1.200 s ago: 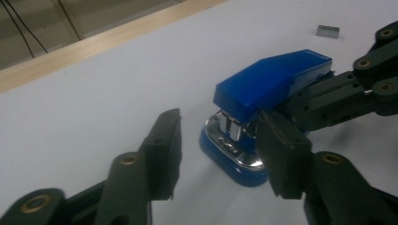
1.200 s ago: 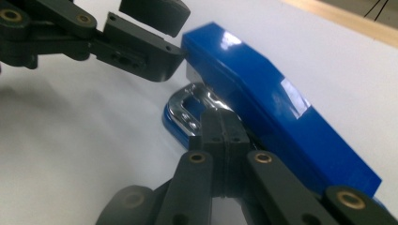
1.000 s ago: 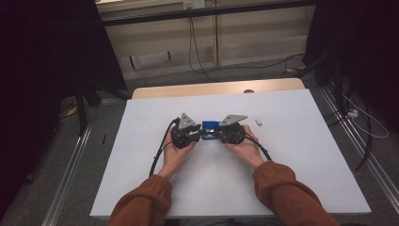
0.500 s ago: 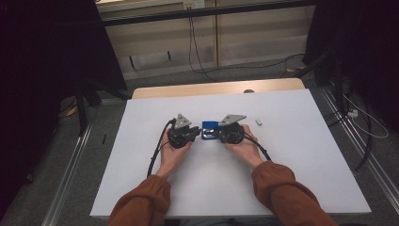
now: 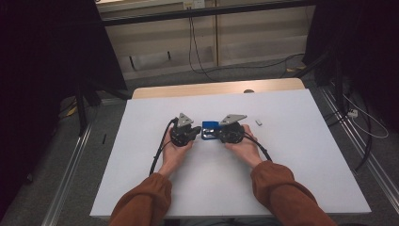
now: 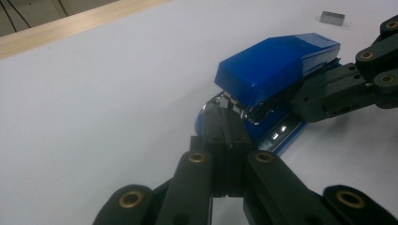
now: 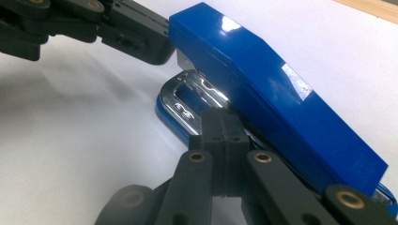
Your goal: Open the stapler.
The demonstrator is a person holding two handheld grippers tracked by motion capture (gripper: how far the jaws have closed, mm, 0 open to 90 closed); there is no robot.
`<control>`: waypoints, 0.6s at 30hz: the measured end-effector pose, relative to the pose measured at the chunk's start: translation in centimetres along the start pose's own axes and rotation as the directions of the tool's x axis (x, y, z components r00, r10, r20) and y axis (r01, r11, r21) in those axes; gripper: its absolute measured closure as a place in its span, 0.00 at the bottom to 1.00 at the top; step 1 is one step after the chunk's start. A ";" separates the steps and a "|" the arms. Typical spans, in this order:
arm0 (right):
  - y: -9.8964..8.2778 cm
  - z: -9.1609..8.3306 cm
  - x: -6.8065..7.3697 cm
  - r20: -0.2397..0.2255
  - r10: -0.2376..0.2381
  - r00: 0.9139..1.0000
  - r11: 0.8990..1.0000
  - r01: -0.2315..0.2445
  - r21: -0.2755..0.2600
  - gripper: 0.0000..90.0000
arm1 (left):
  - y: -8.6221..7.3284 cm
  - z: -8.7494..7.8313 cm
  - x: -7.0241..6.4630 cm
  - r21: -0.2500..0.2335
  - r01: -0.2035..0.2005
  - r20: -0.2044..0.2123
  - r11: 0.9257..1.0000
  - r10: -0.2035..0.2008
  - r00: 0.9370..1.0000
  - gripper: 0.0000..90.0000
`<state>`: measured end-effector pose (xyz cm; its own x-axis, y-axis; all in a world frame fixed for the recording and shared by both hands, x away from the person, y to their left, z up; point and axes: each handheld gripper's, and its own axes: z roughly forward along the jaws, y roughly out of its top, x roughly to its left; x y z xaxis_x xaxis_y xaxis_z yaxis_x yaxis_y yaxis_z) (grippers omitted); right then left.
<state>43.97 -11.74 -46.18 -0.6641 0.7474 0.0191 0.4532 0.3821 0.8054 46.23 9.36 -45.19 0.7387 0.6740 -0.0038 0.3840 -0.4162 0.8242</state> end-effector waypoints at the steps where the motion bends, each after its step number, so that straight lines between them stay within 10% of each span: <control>1: 0.0 0.0 0.0 0.000 0.000 1.000 1.000 0.000 0.000 1.00 | 0.0 0.0 0.0 0.000 0.000 0.000 1.000 0.000 1.000 1.00; 18: 0.0 0.0 0.1 0.009 -0.001 1.000 1.000 0.001 -0.005 1.00 | 0.4 0.2 -0.3 -0.009 -0.007 -0.018 1.000 0.007 1.000 1.00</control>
<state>43.88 -11.63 -46.23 -0.6590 0.7520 0.0130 0.4495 0.3799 0.8085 46.26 8.92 -44.98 0.7310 0.6823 0.0120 0.3739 -0.4152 0.8293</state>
